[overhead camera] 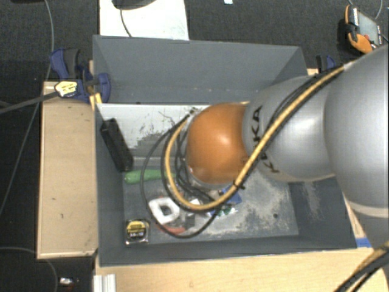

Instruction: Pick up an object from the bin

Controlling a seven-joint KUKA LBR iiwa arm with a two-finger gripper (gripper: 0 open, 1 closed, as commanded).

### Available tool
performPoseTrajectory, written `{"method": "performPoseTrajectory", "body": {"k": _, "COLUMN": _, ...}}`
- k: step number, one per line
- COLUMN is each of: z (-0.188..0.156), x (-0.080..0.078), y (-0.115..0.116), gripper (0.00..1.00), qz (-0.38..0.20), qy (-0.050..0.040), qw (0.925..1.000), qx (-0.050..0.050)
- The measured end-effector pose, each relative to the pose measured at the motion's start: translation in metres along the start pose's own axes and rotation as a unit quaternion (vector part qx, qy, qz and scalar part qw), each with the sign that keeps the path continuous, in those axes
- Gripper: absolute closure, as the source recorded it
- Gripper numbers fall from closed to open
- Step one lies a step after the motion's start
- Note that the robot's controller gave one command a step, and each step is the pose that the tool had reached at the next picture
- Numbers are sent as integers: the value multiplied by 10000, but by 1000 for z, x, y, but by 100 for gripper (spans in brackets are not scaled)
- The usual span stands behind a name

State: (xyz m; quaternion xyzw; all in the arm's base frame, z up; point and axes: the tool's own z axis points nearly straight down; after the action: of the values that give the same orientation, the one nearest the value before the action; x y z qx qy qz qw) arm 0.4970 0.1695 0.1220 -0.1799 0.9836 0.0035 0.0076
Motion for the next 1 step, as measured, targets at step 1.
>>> {"method": "performPoseTrajectory", "body": {"k": 1, "z": -6, "x": 0, "y": 0, "gripper": 100, "qz": 9, "qy": 4, "qw": 10000, "qx": 1}}
